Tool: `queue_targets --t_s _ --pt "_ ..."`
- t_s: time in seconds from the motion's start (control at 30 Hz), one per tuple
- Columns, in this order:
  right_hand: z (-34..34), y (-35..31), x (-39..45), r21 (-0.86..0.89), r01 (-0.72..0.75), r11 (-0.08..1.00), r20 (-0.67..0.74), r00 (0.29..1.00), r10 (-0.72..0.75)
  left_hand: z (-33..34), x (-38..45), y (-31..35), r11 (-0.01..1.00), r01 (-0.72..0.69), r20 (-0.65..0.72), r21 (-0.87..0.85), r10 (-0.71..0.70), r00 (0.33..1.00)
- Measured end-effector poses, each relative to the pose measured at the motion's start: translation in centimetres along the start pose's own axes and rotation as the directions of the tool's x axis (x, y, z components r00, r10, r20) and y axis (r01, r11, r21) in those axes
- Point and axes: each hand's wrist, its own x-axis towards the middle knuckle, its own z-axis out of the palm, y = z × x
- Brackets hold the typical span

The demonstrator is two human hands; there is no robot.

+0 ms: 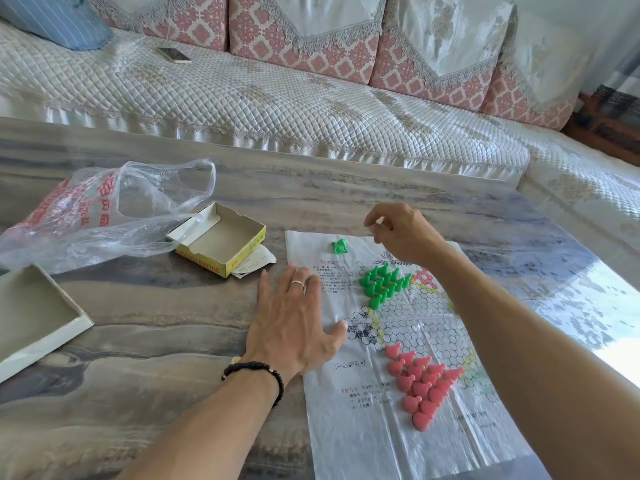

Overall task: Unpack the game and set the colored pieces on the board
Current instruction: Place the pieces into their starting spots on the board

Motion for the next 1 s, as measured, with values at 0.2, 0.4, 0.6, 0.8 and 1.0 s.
queue_targets --t_s 0.2,0.4,0.6,0.8,1.0 --pt "0.0 1.0 -0.5 -0.057 -0.001 0.998 0.101 0.995 0.007 0.0 0.1 0.0 1.0 0.001 0.005 0.004 -0.001 1.0" --pt "0.4 1.1 -0.6 -0.092 0.004 0.996 0.181 0.983 0.013 0.1 0.0 0.0 1.0 0.002 -0.005 0.009 -0.002 1.0" --pt "0.4 1.3 -0.3 -0.103 0.016 0.995 0.228 0.974 0.008 0.2 0.0 0.0 1.0 -0.005 -0.005 0.011 0.005 1.0" --pt "0.5 1.6 -0.5 -0.121 0.027 0.992 0.176 0.984 -0.006 0.2 0.0 -0.1 1.0 -0.012 -0.01 0.013 0.012 1.0" --pt "1.0 1.9 -0.3 -0.088 0.013 0.996 0.166 0.986 0.002 0.4 0.1 -0.1 1.0 -0.008 -0.013 0.013 0.009 1.0"
